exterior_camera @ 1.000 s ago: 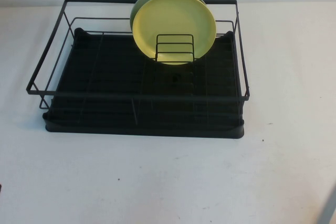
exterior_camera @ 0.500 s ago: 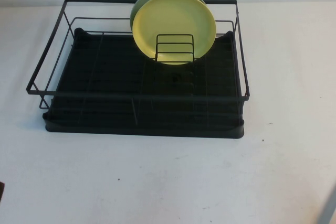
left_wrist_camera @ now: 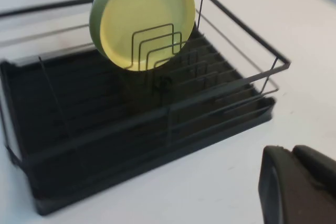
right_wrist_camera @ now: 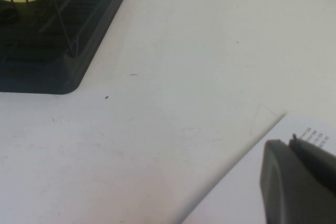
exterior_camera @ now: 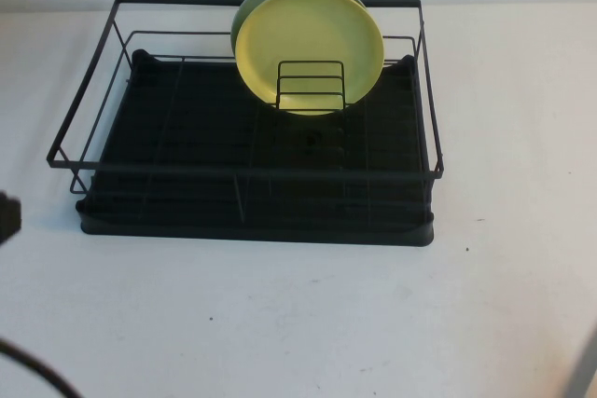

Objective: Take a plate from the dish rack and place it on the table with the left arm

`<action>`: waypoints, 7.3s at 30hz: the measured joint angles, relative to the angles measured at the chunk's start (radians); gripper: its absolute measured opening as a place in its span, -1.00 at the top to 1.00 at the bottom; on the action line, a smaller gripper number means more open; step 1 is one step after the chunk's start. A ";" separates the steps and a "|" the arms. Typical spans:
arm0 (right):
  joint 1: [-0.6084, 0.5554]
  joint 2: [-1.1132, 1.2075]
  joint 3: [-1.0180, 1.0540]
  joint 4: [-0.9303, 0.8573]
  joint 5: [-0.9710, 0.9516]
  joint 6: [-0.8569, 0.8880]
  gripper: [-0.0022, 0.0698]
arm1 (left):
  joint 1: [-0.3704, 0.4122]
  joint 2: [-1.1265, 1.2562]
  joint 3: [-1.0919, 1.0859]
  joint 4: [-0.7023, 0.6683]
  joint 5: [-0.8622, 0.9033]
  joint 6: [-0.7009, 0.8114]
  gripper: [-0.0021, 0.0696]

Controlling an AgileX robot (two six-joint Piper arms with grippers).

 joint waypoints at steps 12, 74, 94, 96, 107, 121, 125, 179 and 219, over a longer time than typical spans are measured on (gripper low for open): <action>0.000 0.000 0.000 0.000 0.000 0.000 1.00 | 0.000 0.599 -0.454 -0.047 0.026 0.394 0.95; 0.000 0.000 0.000 0.002 0.000 0.000 1.00 | -0.230 1.564 -0.938 -0.791 -0.686 1.549 0.90; 0.000 0.000 0.000 0.002 0.000 0.000 1.00 | -0.105 0.960 -0.886 -0.245 -0.128 0.347 0.93; 0.000 0.000 0.000 0.002 0.000 0.000 1.00 | -0.053 0.907 -0.831 -0.150 0.053 0.202 0.93; 0.000 0.000 0.000 0.002 0.000 0.000 1.00 | 0.054 0.656 -0.105 -0.155 0.216 0.136 0.94; 0.000 0.000 0.000 0.002 0.000 0.000 1.00 | 0.054 0.791 0.325 -0.443 -0.114 0.442 0.93; 0.000 0.000 0.000 0.002 0.000 0.000 1.00 | 0.054 0.887 0.325 -0.493 -0.133 0.512 0.93; 0.000 0.000 0.000 0.002 0.000 0.000 1.00 | 0.055 -0.322 0.207 0.109 0.068 -0.339 0.94; 0.000 0.000 0.000 0.027 0.000 0.000 1.00 | 0.001 -0.544 0.913 0.498 -0.594 -0.561 0.95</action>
